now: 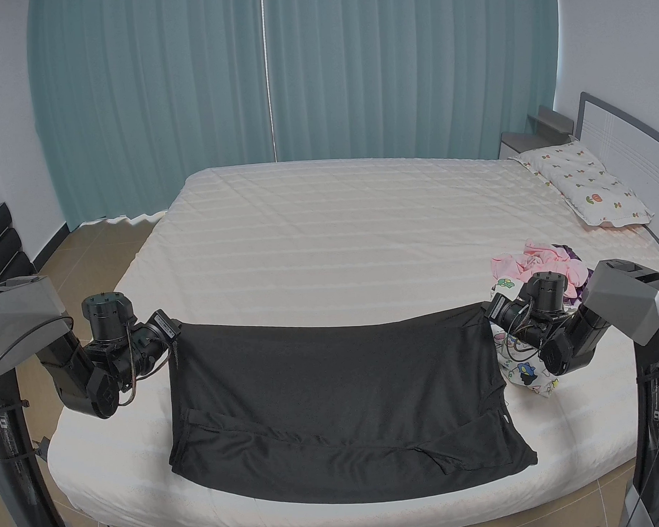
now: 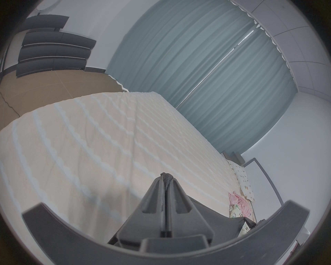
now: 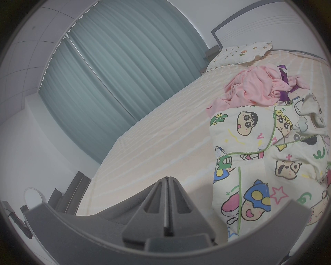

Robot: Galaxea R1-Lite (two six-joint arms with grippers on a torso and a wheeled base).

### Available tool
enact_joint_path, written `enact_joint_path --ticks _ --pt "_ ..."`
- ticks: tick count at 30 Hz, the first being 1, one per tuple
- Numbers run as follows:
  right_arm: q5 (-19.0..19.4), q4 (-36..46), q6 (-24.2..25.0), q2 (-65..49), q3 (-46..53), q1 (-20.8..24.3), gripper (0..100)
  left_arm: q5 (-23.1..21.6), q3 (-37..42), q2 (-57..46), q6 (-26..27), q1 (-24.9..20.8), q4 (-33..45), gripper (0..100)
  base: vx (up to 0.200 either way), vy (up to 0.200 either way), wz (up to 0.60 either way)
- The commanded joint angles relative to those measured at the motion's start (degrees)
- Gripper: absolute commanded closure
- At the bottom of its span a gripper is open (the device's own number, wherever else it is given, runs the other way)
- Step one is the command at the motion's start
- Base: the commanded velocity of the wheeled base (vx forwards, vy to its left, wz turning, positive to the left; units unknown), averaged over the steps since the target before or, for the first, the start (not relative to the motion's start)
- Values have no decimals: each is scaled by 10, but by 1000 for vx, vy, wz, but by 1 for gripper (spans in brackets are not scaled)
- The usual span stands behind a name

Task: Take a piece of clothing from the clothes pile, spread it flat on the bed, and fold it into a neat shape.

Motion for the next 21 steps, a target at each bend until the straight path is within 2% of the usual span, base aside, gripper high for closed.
enact_joint_path --ticks 1,4,12,21 --pt "0 0 1 -3 -1 0 100 4 13 -10 5 -6 -1 100 0 0 0" --pt "0 -1 1 -5 3 0 100 0 7 -19 -2 -3 -8 100 0 0 0" --pt "-1 -1 1 -8 3 0 100 13 8 31 37 -16 -9 100 0 0 0" --pt "6 7 -1 -38 36 -1 100 14 -19 67 74 9 -5 100 0 0 0"
